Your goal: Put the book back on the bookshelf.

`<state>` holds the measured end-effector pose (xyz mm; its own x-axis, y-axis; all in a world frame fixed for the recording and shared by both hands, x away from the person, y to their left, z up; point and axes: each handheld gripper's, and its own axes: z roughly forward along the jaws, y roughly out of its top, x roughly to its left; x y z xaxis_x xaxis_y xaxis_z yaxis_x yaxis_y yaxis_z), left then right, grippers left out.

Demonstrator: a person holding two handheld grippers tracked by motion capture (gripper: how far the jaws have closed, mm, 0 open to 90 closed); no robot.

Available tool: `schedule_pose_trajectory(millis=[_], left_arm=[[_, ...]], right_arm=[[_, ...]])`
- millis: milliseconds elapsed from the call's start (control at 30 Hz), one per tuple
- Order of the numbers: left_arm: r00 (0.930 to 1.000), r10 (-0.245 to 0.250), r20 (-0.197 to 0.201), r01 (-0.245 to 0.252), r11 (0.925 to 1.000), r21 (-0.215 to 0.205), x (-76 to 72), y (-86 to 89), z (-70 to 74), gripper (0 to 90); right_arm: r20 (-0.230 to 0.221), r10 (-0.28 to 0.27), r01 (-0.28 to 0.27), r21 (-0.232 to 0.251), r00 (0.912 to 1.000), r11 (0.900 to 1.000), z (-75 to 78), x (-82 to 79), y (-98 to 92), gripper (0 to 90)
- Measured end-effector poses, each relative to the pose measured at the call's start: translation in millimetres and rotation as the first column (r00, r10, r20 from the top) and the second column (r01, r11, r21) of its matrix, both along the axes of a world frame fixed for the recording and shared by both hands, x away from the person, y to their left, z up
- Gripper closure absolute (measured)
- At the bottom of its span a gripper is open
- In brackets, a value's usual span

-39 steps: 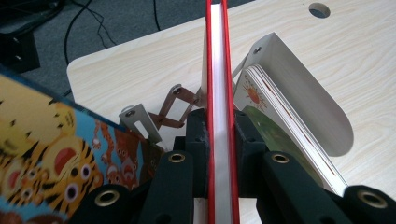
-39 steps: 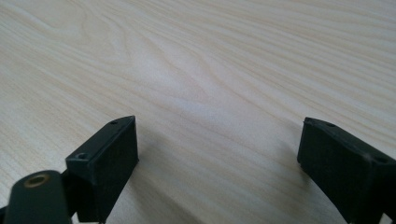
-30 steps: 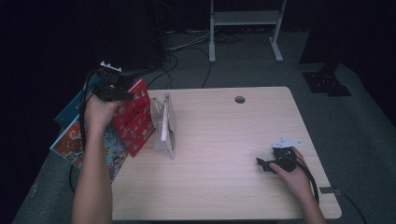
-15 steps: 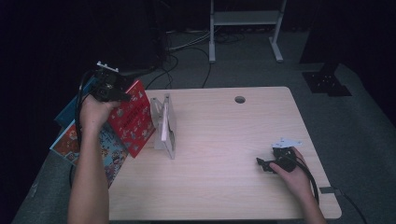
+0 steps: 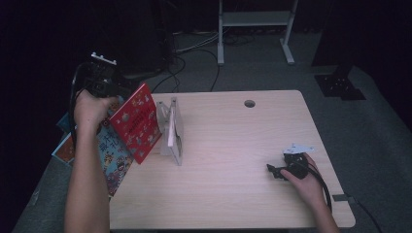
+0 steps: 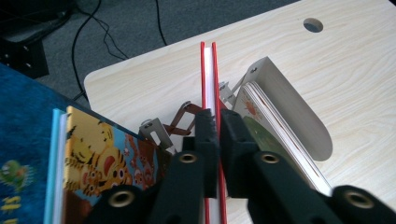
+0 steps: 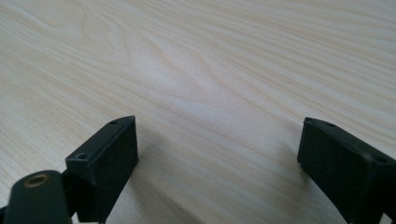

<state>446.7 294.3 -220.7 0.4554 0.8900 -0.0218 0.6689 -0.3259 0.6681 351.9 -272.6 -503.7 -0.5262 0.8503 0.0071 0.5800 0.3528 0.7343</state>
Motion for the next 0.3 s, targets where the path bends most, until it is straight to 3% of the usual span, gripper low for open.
schedule_pose_trajectory(millis=[300], left_arm=[[0.9999,-0.013,0.003,0.013,0.9999,0.008,-4.8,-1.1,11.2,89.9]], right_arm=[[-0.002,0.0,0.0,0.001,1.0,1.0,0.0,-0.1,0.1,11.5]])
